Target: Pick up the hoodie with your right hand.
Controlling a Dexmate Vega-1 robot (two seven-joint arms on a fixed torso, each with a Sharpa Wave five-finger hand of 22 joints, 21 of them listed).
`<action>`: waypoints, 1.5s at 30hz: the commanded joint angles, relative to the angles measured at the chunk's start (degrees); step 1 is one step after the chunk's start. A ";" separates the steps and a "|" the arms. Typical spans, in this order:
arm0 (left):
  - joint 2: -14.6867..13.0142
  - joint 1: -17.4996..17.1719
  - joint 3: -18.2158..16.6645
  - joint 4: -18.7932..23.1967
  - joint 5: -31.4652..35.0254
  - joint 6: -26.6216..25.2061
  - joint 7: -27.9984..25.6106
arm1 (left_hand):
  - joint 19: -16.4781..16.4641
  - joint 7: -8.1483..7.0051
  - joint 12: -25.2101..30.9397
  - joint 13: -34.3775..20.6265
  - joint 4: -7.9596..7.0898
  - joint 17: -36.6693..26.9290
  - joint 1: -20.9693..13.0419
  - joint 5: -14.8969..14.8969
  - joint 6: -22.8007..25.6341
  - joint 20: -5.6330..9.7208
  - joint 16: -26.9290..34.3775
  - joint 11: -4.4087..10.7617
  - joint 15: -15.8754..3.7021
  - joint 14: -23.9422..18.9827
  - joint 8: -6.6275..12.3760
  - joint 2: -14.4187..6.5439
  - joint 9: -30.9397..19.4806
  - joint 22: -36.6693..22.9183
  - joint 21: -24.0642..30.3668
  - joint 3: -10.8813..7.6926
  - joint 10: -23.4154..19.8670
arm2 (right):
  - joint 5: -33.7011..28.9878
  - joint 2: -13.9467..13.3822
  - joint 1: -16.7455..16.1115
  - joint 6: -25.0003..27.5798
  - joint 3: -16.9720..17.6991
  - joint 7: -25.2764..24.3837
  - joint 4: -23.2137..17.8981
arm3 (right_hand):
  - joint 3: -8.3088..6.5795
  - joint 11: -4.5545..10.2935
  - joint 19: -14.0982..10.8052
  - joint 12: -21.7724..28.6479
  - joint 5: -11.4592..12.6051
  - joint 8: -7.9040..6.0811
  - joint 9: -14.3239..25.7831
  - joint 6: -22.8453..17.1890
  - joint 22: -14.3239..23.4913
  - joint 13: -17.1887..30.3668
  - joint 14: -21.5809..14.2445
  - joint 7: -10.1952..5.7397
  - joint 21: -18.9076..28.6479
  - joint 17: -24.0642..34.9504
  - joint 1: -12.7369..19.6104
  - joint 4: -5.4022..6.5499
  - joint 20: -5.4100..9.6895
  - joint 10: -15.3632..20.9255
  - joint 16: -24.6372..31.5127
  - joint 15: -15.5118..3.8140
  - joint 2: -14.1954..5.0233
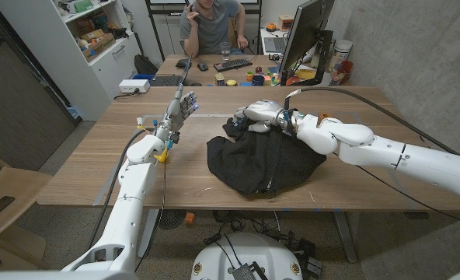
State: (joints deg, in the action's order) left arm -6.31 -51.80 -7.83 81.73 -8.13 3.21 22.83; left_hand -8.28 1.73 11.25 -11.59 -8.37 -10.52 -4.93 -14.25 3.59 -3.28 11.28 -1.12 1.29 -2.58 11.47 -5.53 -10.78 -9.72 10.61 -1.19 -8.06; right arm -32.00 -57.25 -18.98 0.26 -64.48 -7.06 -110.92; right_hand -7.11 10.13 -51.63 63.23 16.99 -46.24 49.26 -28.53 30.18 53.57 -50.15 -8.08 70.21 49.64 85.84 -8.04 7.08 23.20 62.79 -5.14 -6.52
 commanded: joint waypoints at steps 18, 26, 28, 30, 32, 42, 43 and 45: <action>0.17 0.37 -0.09 -0.42 -0.23 0.70 0.12 | -0.07 0.12 0.32 -0.21 0.03 -0.30 0.24 -0.04 0.53 0.06 0.45 -0.08 0.07 -0.02 0.20 -1.95 -0.13 -0.21 0.28 -0.42 -0.57 | -0.57 -6.98 7.12 1.13 6.40 1.52 -9.04 | 0.28 -0.34 0.55 0.63 0.86 -0.60 0.34 0.29 -0.66 -0.27 -0.49 0.24 1.15 -0.42 3.10 0.16 5.76 0.18 1.59 -7.47 -2.49; 0.16 1.03 0.02 -1.62 -0.38 0.77 0.48 | -0.07 0.14 0.30 -0.22 0.04 -0.30 0.25 -0.03 0.50 0.08 0.44 -0.14 0.09 0.02 0.17 -1.93 -0.13 -0.21 0.28 -0.45 -0.54 | -0.58 -7.10 9.35 0.61 7.87 2.05 -9.20 | 0.34 -0.60 0.72 0.83 1.00 -0.73 0.43 0.44 -1.05 -0.50 -0.23 0.29 1.63 -0.82 3.19 0.18 5.75 0.07 1.98 -7.47 -2.54; 0.33 1.36 -0.08 -2.33 -0.90 0.92 0.91 | -0.07 0.22 0.31 -0.22 0.03 -0.30 0.25 -0.03 0.50 0.12 0.43 -0.10 0.11 0.05 0.16 -1.92 -0.13 -0.21 0.28 -0.47 -0.58 | -0.19 -6.92 10.03 0.59 8.32 2.41 -9.06 | 0.37 -0.63 0.82 0.87 1.09 -0.75 0.25 0.25 -1.21 -0.80 -0.02 0.42 1.83 -1.11 3.25 0.15 5.75 0.21 2.02 -7.48 -2.51; 0.21 1.40 0.03 -2.40 -0.59 1.03 0.78 | -0.06 0.20 0.32 -0.22 0.03 -0.30 0.26 -0.03 0.48 0.15 0.43 -0.12 0.07 0.05 0.15 -1.92 -0.13 -0.21 0.27 -0.48 -0.62 | 0.11 -6.90 10.47 0.13 8.48 2.79 -8.88 | 0.41 -0.74 0.86 1.09 1.21 -0.83 0.30 0.27 -1.36 -0.69 -0.09 0.49 2.05 -1.29 3.23 0.17 5.75 0.16 2.23 -7.49 -2.50; 0.22 1.65 0.07 -2.71 -0.65 0.99 0.87 | -0.02 0.25 0.31 -0.22 0.03 -0.30 0.27 -0.03 0.52 0.12 0.44 -0.15 0.09 0.02 0.17 -1.92 -0.13 -0.21 0.26 -0.49 -0.61 | 0.13 -6.77 11.27 -0.23 8.97 2.86 -8.73 | 0.43 -0.76 0.90 1.17 1.27 -0.88 0.45 0.45 -1.46 -0.75 -0.15 0.47 2.19 -1.34 3.25 0.15 5.75 0.17 2.39 -7.49 -2.48; 0.16 2.28 0.39 -3.54 -0.47 0.95 1.06 | 0.05 0.33 0.30 -0.23 -0.01 -0.31 0.34 -0.03 0.56 0.18 0.42 -0.14 0.09 0.10 0.16 -1.90 -0.13 -0.21 0.24 -0.52 -0.62 | -1.10 -7.62 12.99 0.05 10.84 2.47 -9.57 | 0.49 -0.83 1.15 1.69 1.58 -0.80 0.35 1.02 -2.01 -0.60 0.30 0.45 3.00 -2.27 3.24 0.21 5.73 -0.25 2.66 -7.49 -2.58; 0.16 2.28 0.38 -3.54 -0.47 0.94 1.05 | 0.06 0.33 0.30 -0.23 -0.01 -0.31 0.35 -0.03 0.59 0.19 0.41 -0.16 0.08 0.13 0.17 -1.90 -0.13 -0.21 0.24 -0.52 -0.62 | -1.11 -7.62 12.99 0.04 10.85 2.47 -9.57 | 0.49 -0.81 1.15 1.69 1.58 -0.81 0.35 1.00 -2.02 -0.62 0.30 0.44 3.00 -2.27 3.23 0.22 5.73 -0.24 2.66 -7.49 -2.59; 0.18 2.40 0.45 -3.61 -0.44 1.05 1.09 | 0.06 0.30 0.30 -0.23 -0.02 -0.31 0.37 -0.03 0.55 0.20 0.43 -0.15 0.06 0.10 0.15 -1.89 -0.13 -0.21 0.24 -0.52 -0.61 | -2.00 -7.99 13.57 0.04 11.18 2.70 -9.93 | 0.50 -0.83 1.21 1.75 1.64 -0.88 0.45 1.09 -2.13 -0.72 0.33 0.57 3.16 -2.44 3.23 0.22 5.73 -0.22 2.75 -7.49 -2.59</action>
State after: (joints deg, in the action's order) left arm -6.12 -50.03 -7.65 78.91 -8.68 4.20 23.69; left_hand -8.28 2.04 11.25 -11.59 -8.14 -10.52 -4.93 -14.25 3.89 -3.28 11.28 -1.13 1.29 -2.58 11.47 -5.53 -10.78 -9.72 10.61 -1.41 -8.05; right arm -32.40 -64.28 -7.75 0.41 -55.20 -4.59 -120.03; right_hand -6.88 9.38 -50.79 64.78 18.31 -46.65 49.51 -27.50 28.03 52.89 -49.65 -7.67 72.99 47.20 86.36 -7.82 6.65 22.89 65.21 -5.65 -7.03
